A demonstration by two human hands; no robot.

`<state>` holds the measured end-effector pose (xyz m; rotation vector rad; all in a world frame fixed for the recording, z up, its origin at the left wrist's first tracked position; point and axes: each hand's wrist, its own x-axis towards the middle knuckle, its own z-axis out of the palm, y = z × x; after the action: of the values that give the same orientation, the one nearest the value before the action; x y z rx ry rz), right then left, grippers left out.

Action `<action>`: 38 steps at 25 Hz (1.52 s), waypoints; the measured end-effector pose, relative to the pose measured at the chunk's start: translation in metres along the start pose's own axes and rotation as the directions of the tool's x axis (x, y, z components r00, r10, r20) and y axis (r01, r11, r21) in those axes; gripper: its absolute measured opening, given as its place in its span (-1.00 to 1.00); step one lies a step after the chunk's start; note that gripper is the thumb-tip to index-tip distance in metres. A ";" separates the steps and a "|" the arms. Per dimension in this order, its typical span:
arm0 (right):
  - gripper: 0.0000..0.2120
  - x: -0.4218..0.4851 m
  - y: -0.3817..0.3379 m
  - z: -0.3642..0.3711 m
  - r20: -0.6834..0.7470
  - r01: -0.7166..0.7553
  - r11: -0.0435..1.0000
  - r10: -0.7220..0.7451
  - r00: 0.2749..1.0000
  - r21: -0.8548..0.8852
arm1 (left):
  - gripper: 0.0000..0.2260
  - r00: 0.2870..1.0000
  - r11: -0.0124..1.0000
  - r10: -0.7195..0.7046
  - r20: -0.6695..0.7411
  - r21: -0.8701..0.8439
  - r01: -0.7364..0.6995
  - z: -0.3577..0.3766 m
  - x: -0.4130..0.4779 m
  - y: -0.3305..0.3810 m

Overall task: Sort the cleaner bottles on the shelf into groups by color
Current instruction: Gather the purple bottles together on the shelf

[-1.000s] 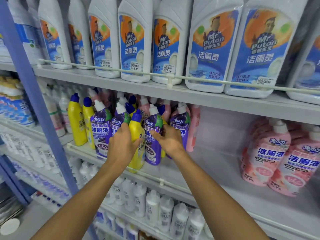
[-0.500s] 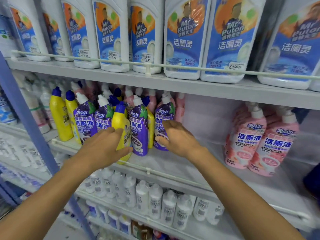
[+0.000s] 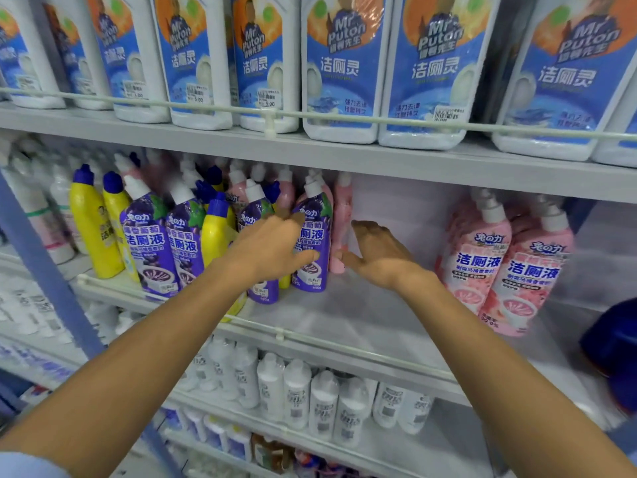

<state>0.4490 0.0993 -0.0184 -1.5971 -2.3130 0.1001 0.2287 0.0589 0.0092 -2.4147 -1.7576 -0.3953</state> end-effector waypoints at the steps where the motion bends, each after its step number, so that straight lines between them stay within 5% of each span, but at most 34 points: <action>1: -0.39 0.003 0.003 -0.001 -0.007 -0.002 1.000 0.002 1.000 0.004 | -0.47 1.000 1.000 -0.012 -0.015 -0.014 0.012 0.001 0.009 0.000; 7: -0.40 0.036 0.022 0.000 0.008 -0.024 0.999 0.024 1.000 0.033 | -0.44 0.980 0.979 -0.194 -0.040 -0.069 0.191 0.009 0.058 0.009; 13: -0.45 0.095 0.037 0.013 -0.060 -0.132 0.973 0.146 0.988 0.191 | -0.51 0.909 0.898 -0.373 -0.184 -0.318 0.304 0.045 0.079 0.017; 18: -0.62 0.127 0.038 0.044 -0.219 -0.096 0.914 0.195 0.956 0.394 | -0.39 0.835 0.888 -0.420 -0.356 -0.349 0.298 0.070 0.088 0.018; 21: -0.66 0.132 0.032 0.051 -0.255 -0.108 0.922 0.214 0.943 0.372 | -0.37 0.817 0.882 -0.436 -0.377 -0.358 0.306 0.076 0.090 0.021; 29: -0.77 0.087 0.046 0.023 -0.165 -0.054 0.925 0.124 0.979 0.375 | -0.31 0.880 0.922 -0.367 -0.300 -0.243 0.302 0.064 0.091 0.013; 34: -0.69 0.016 0.069 0.004 -0.166 0.126 0.844 -0.044 0.985 0.522 | -0.34 0.889 0.922 -0.366 -0.275 -0.237 0.306 0.062 0.093 0.011; 38: -0.61 -0.016 0.072 0.002 -0.062 0.083 0.612 -0.056 0.997 0.787 | -0.41 0.894 0.923 -0.356 -0.272 -0.253 0.291 0.063 0.090 0.011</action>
<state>0.5182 0.1114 -0.0410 -1.0085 -1.8459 0.9399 0.2736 0.1536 -0.0254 -2.0181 -2.0504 -0.9869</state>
